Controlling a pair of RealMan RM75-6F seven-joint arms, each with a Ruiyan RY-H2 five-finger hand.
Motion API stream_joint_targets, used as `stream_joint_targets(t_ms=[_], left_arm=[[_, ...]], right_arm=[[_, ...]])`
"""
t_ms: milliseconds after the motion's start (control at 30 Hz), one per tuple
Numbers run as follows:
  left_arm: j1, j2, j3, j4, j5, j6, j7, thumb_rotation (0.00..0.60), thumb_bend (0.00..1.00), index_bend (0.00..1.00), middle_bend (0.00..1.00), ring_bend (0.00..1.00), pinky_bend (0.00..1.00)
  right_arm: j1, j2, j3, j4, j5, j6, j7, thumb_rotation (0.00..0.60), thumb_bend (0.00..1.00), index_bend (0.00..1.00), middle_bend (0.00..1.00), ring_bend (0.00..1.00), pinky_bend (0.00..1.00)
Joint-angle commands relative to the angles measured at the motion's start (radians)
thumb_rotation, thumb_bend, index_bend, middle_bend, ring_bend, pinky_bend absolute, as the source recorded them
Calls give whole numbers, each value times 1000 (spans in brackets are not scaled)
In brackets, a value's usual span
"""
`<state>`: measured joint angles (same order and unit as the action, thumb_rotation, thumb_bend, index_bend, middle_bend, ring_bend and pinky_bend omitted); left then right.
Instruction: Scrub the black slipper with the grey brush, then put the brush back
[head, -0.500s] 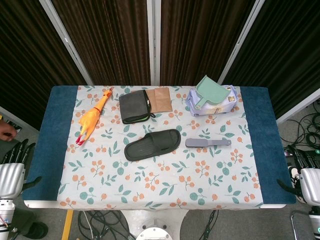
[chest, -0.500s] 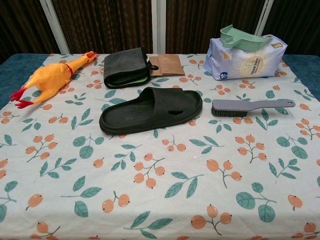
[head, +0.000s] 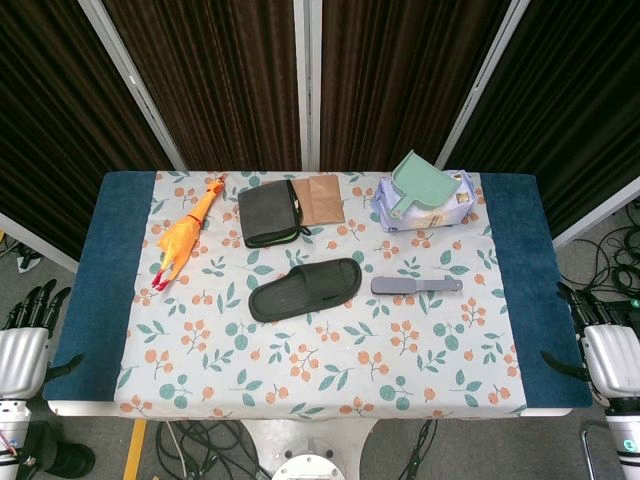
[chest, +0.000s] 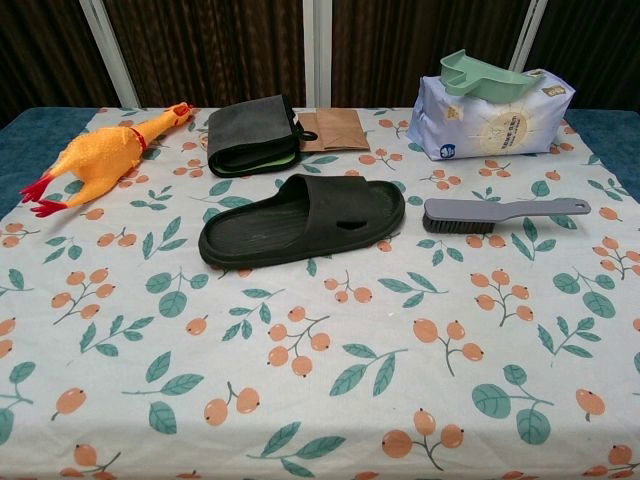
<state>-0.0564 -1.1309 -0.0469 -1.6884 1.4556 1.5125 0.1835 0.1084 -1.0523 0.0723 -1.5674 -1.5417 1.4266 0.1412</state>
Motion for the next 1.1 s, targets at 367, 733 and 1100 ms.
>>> stream_joint_targets(t_ms=[367, 733, 1100], left_arm=[[5, -8, 5, 11, -15, -11, -11, 600, 86, 147, 138, 42, 175], [-9, -15, 1, 43, -24, -40, -44, 600, 86, 147, 138, 41, 175], [-17, -23, 0, 62, -37, -62, -66, 600, 86, 148, 138, 42, 175]], right_arm=[[427, -182, 97, 271, 125, -594, 55, 600, 0, 131, 282, 144, 204], [570, -344, 78, 469, 148, -765, 68, 600, 0, 357, 388, 237, 278], [630, -418, 51, 573, 170, -855, 83, 600, 0, 430, 467, 339, 377]])
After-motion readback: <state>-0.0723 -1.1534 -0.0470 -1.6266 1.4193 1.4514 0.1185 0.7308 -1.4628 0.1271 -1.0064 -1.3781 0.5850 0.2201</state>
